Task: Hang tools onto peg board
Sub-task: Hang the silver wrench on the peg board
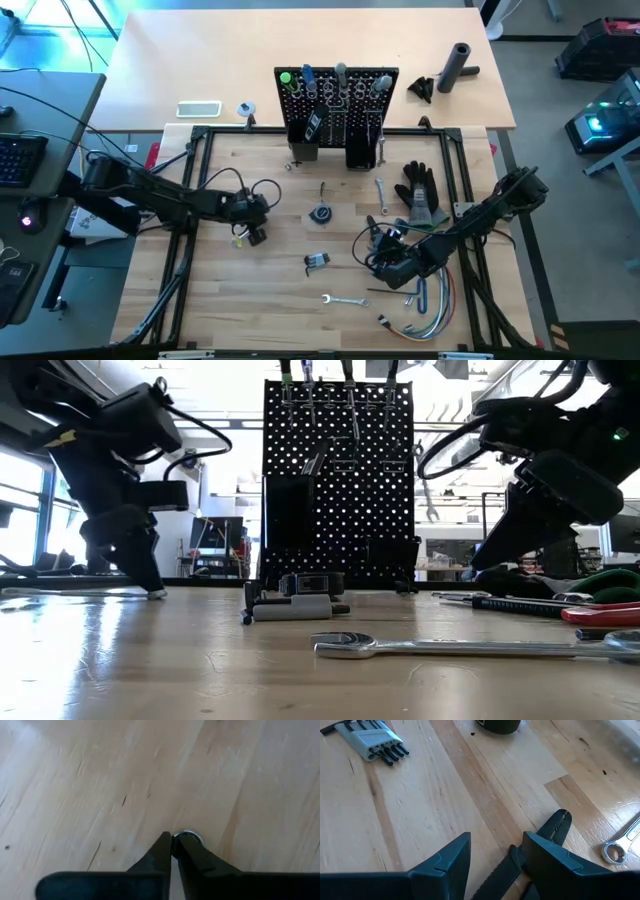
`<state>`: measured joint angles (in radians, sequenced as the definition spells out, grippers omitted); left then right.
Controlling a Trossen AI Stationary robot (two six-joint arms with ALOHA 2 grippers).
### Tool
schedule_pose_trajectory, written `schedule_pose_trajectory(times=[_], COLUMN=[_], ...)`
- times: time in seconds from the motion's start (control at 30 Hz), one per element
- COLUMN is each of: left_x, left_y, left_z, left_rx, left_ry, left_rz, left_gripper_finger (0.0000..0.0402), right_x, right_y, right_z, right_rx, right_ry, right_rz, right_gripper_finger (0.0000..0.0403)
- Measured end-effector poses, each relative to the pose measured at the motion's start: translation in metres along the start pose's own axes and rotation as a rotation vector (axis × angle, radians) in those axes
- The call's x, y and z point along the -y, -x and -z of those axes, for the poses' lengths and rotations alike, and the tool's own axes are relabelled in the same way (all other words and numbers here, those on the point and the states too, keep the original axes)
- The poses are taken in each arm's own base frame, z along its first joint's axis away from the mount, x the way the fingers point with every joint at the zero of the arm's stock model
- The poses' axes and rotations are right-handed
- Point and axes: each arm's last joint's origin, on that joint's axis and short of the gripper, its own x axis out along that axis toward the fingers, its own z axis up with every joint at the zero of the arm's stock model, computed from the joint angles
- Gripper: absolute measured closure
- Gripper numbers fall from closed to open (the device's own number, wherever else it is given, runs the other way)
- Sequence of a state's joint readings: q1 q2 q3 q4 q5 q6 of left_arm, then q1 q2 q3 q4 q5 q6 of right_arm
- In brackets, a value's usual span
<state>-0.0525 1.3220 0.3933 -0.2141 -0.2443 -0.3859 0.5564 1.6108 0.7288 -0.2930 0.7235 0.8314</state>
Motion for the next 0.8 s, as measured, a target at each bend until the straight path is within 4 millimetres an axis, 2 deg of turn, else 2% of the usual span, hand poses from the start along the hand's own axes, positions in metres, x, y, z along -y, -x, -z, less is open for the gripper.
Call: schedule_pose_trajectory(times=[0.27, 0.57, 0.8], left_x=[0.001, 0.006, 0.008], left_y=[0.009, 0.046, 0.072], left_z=[-0.012, -0.063, -0.1], left_rx=[0.088, 0.384, 0.642], left_ry=[-0.027, -0.064, -0.06], left_rz=[-0.007, -0.022, 0.0], left_gripper_finger=[0.04, 0.0401, 0.0401], right_x=[-0.001, -0.006, -0.01], right_y=[0.0, 0.0, -0.006], right_z=[-0.001, -0.011, -0.041], right_rx=[0.01, 0.116, 0.286], right_ry=[-0.004, -0.013, -0.039], right_rz=[-0.005, -0.019, -0.07], right_gripper_finger=[0.0226, 0.0226, 0.0226])
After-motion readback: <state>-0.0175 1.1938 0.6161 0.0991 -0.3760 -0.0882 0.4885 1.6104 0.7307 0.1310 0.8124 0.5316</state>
